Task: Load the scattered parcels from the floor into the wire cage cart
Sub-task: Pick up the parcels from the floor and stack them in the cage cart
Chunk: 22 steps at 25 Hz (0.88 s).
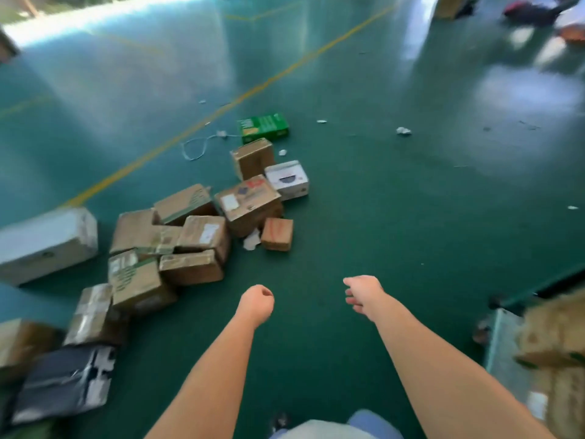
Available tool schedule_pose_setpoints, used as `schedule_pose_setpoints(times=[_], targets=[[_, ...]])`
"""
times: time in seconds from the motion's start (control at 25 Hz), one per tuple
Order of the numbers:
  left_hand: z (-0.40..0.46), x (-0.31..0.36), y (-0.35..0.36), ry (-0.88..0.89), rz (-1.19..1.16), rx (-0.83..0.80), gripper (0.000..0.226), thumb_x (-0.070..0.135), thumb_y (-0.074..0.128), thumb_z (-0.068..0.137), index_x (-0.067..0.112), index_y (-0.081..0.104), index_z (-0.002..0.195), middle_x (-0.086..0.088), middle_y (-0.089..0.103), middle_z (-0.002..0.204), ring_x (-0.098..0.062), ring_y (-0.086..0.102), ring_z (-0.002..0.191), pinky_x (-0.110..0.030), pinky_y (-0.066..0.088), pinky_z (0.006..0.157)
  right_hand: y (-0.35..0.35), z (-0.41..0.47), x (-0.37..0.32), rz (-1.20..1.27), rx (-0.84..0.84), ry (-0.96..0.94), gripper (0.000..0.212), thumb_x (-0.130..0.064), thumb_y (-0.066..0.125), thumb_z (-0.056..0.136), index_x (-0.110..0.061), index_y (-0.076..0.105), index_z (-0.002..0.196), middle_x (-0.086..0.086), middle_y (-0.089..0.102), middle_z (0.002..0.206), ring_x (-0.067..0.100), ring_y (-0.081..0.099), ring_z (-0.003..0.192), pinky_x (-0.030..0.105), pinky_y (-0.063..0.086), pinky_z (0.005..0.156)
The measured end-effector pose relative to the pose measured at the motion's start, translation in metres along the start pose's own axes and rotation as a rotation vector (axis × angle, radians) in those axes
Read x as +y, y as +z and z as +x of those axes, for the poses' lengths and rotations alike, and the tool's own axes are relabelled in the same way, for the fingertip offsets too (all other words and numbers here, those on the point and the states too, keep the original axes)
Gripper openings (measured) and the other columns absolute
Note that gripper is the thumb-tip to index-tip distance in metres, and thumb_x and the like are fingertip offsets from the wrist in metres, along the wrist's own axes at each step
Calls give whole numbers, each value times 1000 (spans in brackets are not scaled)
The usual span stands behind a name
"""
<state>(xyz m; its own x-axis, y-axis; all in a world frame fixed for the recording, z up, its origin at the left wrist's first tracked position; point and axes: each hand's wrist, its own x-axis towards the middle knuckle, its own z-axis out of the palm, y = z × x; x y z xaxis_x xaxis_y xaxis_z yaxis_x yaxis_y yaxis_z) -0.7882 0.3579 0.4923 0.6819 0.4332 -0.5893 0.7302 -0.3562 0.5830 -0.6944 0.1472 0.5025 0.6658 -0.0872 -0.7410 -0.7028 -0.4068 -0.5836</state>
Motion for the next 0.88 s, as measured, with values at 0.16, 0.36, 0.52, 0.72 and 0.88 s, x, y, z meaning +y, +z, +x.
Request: schedule_pose_setpoints(times=[0.16,0.36,0.52,0.72,0.88], targets=[[36,-40,-53,-125,-66,69,16,9,44,89,15,59,92,-15,66,109,-34,64,102,-40,53,86,75,13,-39,-115,-94,8,22,-20,57,93,-10,57,113,10,59,98,18,52,61,27,35,49],[86,-30,-82,-229,-102,91,19,8,41,93,16,57,100,-10,64,104,-23,61,83,-35,54,77,128,58,-96,-177,-173,34,28,-22,54,95,-6,53,118,12,60,111,23,61,86,31,47,67],[117,-13,-123,-310,-161,152,20,9,41,95,15,57,104,-8,63,104,-19,60,79,-30,51,68,168,91,-161,-240,-245,4,30,-22,54,95,-4,54,118,14,61,118,24,62,90,33,48,78],[162,-17,-180,-370,-266,220,18,7,42,95,13,57,103,-8,61,94,-20,57,75,-30,48,66,243,104,-229,-351,-323,-30,34,-22,54,97,-2,51,124,14,60,120,23,61,91,35,49,85],[221,-47,-225,-418,-320,210,17,6,43,94,14,56,103,-11,63,99,-20,58,77,-29,49,63,327,126,-267,-436,-349,-39,34,-22,54,96,-4,51,125,13,61,112,22,63,94,36,50,91]])
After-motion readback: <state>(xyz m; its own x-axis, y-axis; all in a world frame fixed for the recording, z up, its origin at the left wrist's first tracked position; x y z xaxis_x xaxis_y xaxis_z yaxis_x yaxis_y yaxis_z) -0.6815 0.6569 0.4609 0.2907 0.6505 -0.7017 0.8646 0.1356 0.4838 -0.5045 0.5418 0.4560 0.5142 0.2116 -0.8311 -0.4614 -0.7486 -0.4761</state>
